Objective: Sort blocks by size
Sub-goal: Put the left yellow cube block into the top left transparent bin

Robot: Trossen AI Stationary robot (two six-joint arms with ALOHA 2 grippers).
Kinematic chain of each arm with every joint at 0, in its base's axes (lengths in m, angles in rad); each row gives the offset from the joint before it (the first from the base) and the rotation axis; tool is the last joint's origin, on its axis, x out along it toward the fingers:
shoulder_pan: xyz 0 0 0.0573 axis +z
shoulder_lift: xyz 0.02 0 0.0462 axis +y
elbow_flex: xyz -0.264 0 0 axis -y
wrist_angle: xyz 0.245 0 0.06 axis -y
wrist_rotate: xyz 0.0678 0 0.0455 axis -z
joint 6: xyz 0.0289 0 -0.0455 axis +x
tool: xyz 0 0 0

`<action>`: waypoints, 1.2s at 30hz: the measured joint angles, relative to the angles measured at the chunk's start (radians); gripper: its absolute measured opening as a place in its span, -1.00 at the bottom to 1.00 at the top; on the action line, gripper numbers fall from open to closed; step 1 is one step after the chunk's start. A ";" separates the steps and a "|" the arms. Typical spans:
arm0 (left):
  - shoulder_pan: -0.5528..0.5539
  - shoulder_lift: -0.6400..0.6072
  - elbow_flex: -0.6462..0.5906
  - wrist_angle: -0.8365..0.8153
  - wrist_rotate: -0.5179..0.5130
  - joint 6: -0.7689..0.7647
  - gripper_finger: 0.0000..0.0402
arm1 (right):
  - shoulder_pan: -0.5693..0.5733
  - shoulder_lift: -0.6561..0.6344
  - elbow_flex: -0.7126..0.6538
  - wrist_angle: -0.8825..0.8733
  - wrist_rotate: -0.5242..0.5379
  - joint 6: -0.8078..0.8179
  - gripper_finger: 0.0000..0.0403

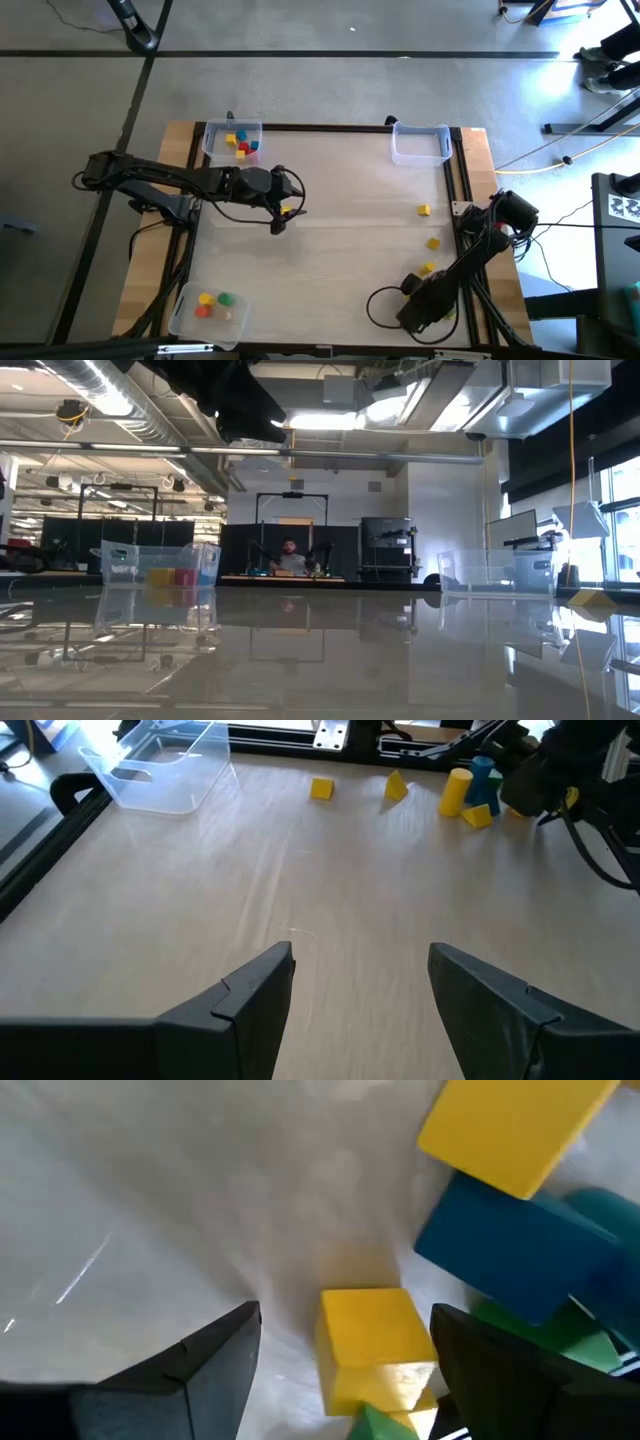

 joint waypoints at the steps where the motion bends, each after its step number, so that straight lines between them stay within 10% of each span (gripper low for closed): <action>1: 0.000 0.000 0.000 0.000 0.000 0.000 0.10 | 0.000 -0.001 -0.013 0.023 -0.015 0.000 0.44; 16: 0.000 0.000 0.000 0.000 0.000 0.007 0.10 | -0.002 -0.001 -0.037 0.041 -0.081 -0.120 -0.34; 36: 0.003 -0.185 0.001 -0.125 -0.087 0.184 0.10 | -0.494 -0.116 0.184 0.051 0.172 -0.900 -0.34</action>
